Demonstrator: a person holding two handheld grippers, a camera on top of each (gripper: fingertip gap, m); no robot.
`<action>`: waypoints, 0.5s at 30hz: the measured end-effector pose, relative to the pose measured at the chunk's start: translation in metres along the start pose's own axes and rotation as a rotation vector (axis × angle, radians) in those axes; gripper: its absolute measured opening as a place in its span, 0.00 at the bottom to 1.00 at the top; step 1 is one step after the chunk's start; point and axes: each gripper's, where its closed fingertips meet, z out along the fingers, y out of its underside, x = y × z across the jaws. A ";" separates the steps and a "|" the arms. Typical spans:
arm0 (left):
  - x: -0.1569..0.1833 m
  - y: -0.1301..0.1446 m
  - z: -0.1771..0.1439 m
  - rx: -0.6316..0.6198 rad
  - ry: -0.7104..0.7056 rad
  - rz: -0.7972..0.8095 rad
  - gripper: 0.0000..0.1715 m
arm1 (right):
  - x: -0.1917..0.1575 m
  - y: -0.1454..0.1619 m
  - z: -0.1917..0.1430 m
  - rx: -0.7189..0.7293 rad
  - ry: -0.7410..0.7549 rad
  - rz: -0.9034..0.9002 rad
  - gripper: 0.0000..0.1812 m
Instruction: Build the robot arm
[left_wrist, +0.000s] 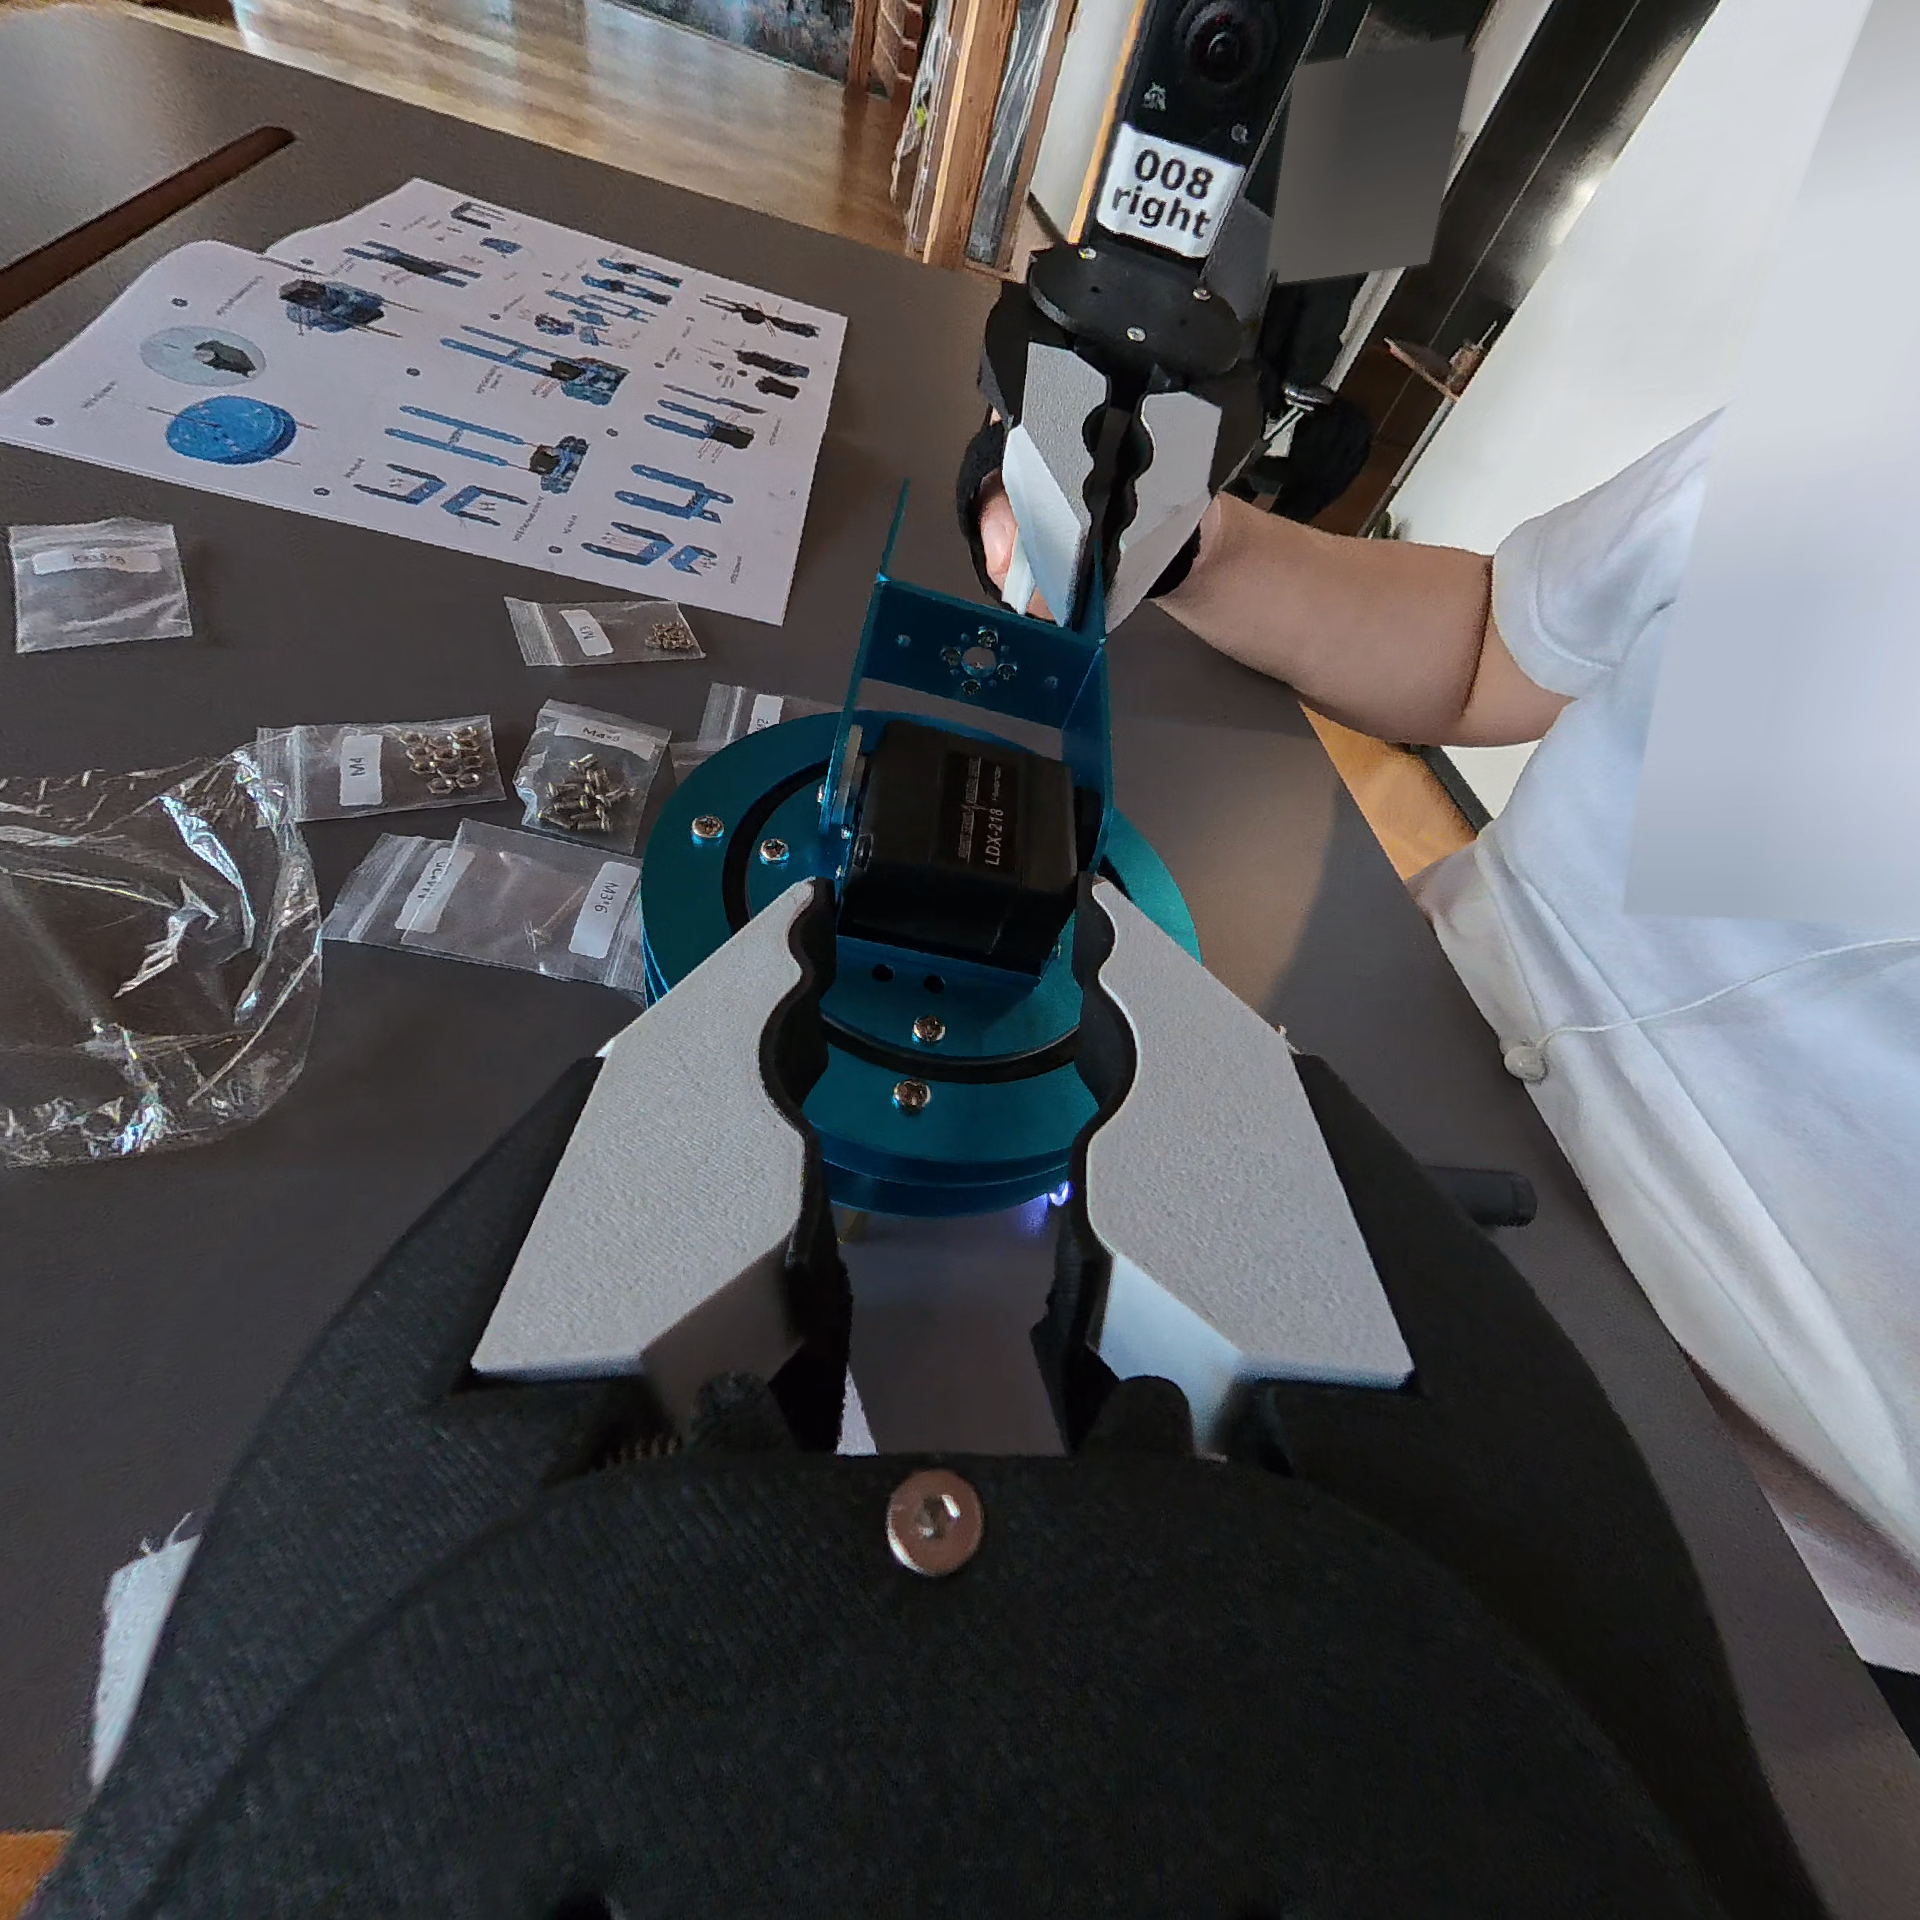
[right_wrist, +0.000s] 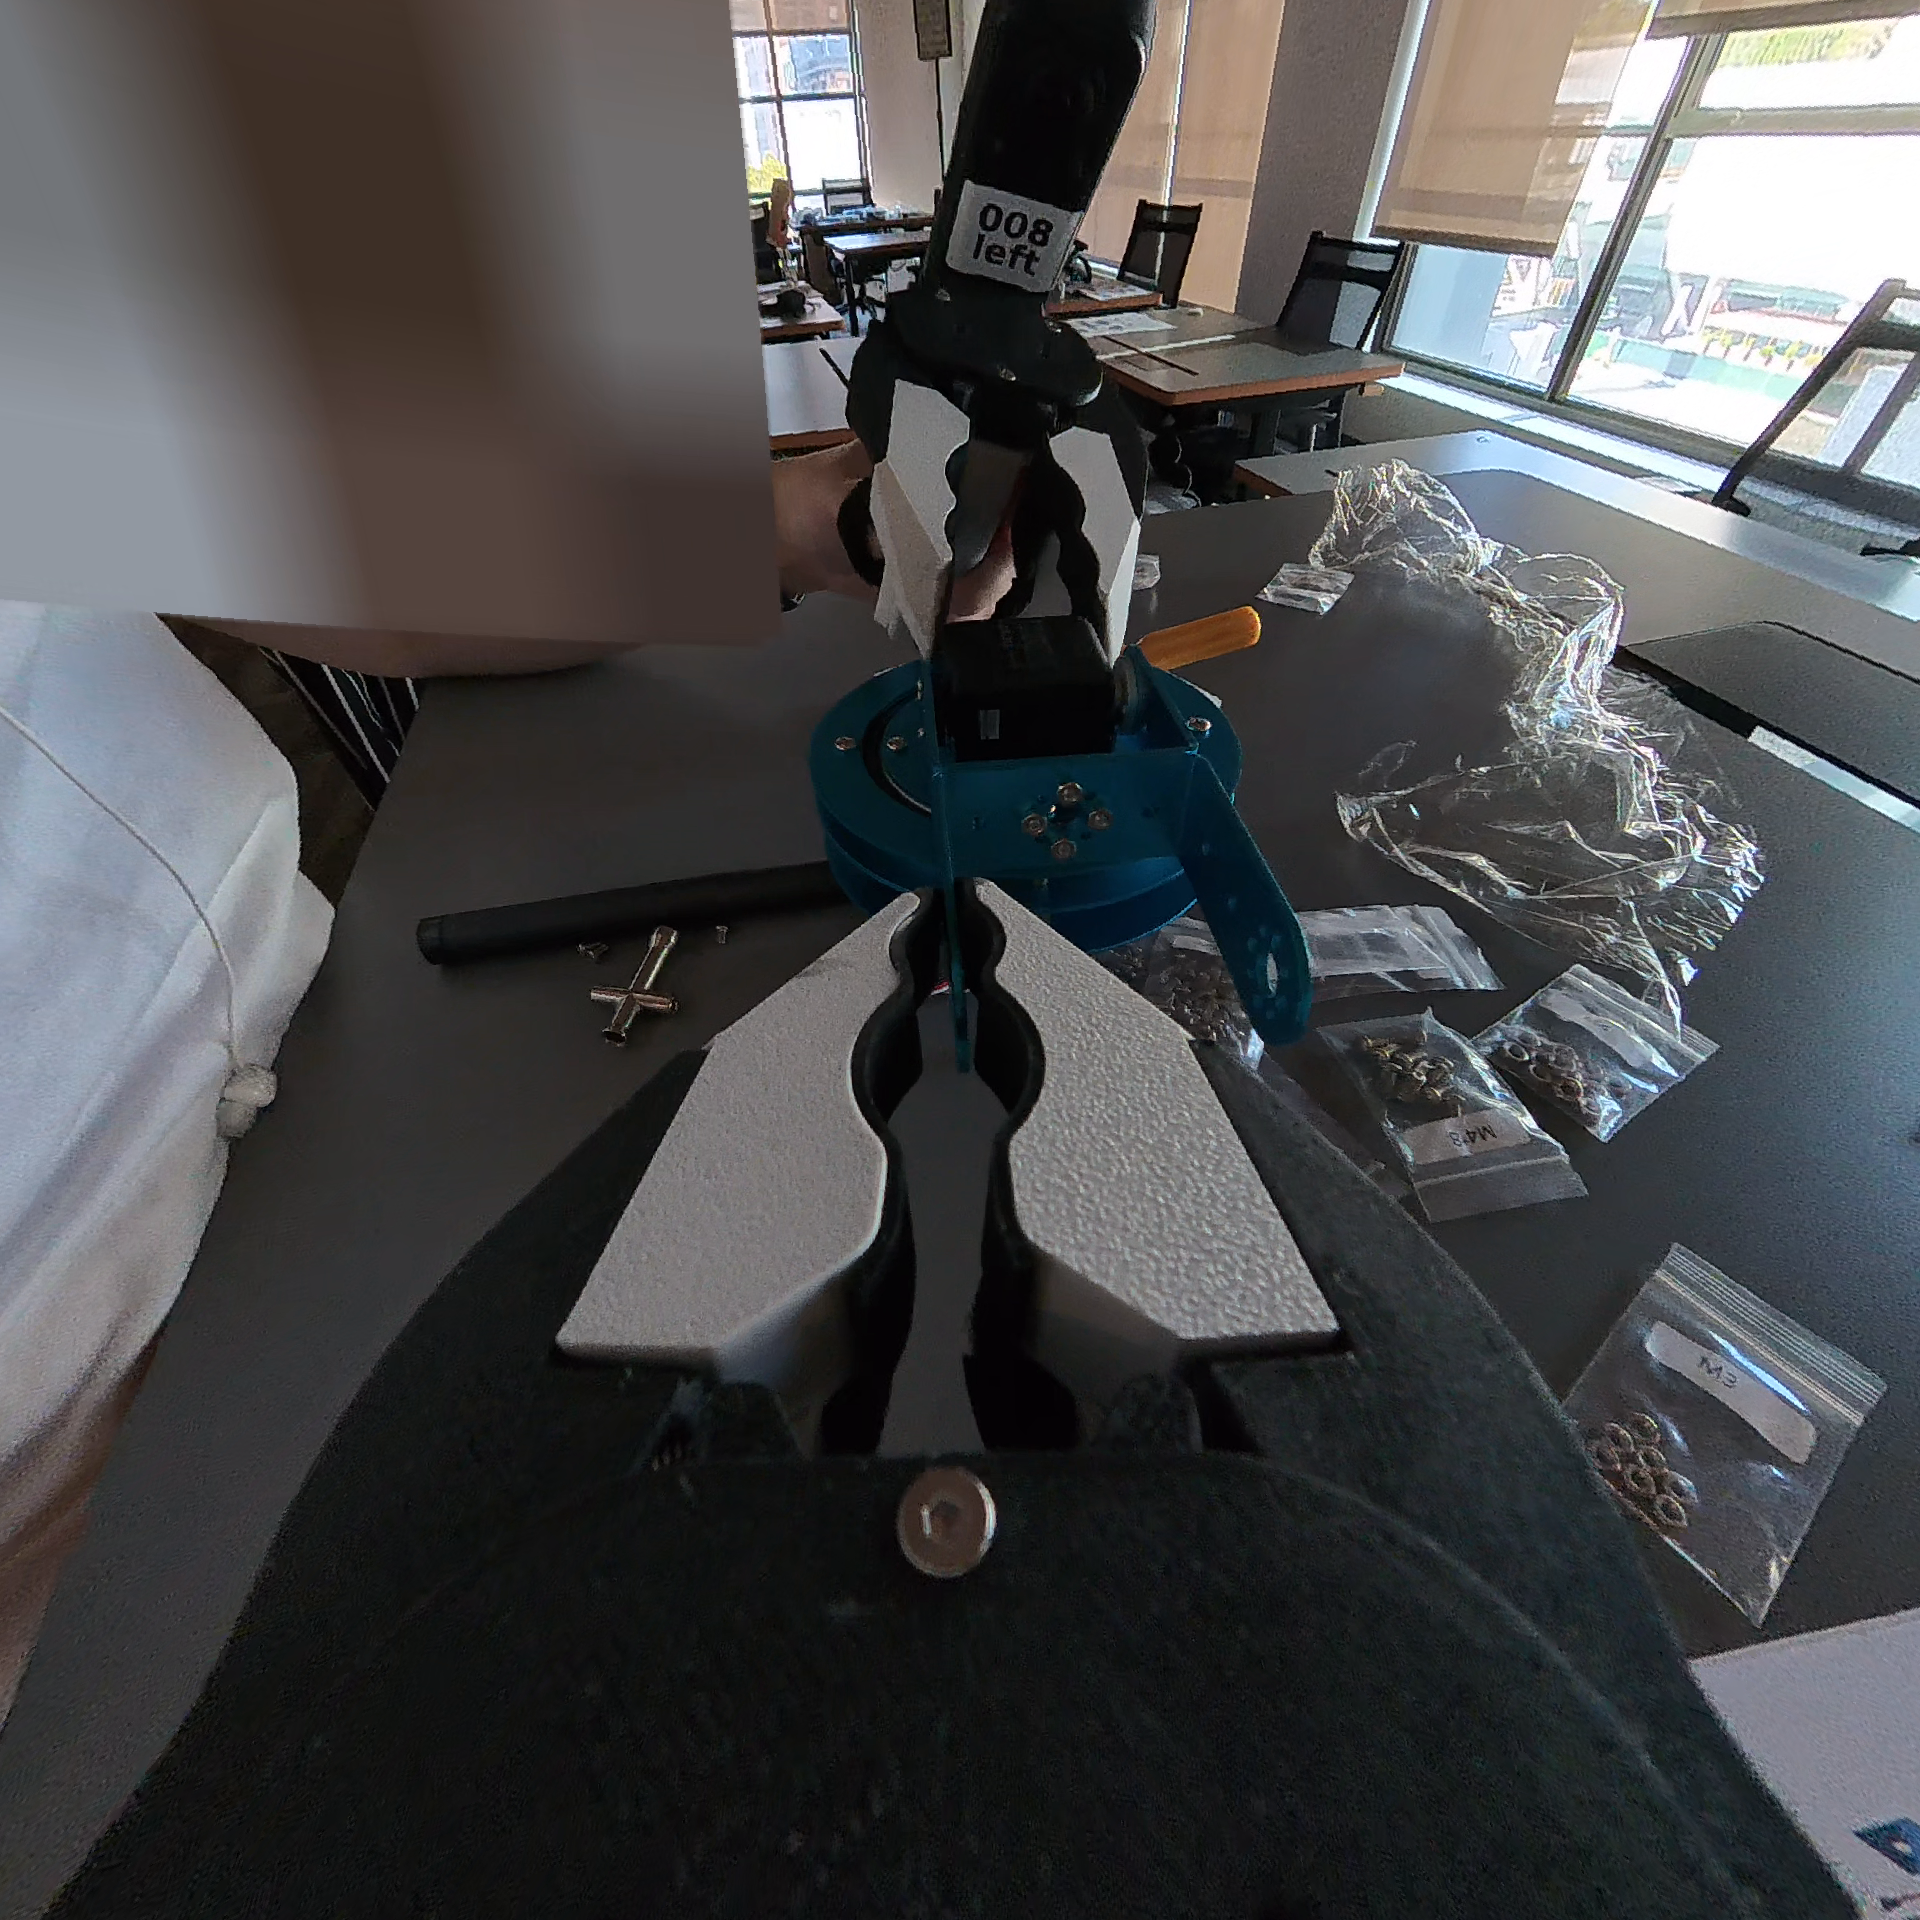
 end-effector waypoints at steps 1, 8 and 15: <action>0.000 0.000 0.000 0.004 -0.002 0.000 0.26 | -0.001 0.000 0.000 -0.002 -0.001 -0.001 0.01; 0.000 0.001 0.003 0.025 -0.088 0.066 0.26 | -0.004 0.000 0.000 -0.009 0.039 -0.025 0.01; 0.000 0.001 0.003 0.032 -0.117 0.075 0.26 | -0.004 0.001 0.001 -0.018 0.068 -0.052 0.01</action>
